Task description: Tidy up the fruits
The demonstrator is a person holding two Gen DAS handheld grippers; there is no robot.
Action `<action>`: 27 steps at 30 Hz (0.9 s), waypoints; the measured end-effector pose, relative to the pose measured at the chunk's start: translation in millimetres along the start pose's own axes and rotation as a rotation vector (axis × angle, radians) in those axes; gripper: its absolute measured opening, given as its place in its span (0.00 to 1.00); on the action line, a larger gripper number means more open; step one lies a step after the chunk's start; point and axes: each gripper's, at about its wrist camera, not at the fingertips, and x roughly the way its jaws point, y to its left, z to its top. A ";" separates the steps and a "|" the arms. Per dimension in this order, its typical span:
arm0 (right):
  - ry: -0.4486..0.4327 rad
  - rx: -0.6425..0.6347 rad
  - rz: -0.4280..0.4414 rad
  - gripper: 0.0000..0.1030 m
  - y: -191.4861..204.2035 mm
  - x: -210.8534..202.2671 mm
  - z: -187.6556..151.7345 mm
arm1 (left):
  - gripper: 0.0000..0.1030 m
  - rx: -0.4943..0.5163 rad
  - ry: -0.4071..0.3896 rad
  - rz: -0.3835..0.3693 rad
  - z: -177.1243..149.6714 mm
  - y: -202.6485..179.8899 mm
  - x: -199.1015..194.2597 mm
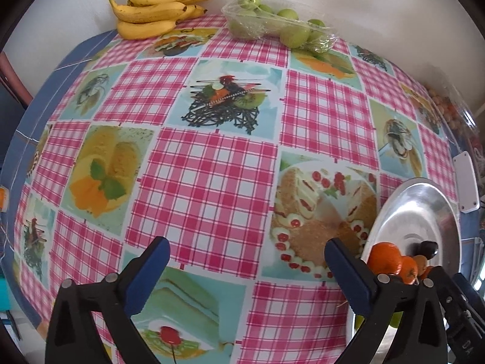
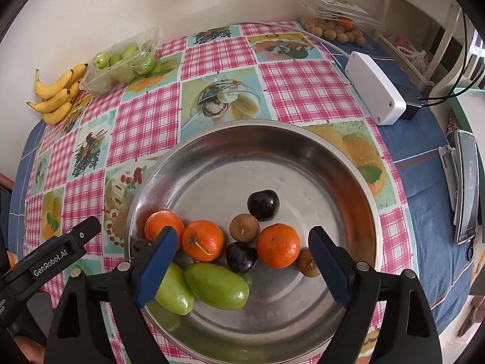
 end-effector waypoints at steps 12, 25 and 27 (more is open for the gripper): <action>-0.006 -0.002 0.006 0.96 3.0 -2.4 -4.6 | 1.00 0.036 -0.047 0.007 -2.7 9.1 -14.1; -0.061 -0.026 0.026 0.96 23.4 -28.1 -30.8 | 1.00 0.055 -0.155 -0.070 -15.8 31.5 -68.4; -0.061 -0.031 0.027 0.96 26.1 -30.3 -37.1 | 1.00 0.044 -0.167 -0.033 -19.3 38.0 -74.2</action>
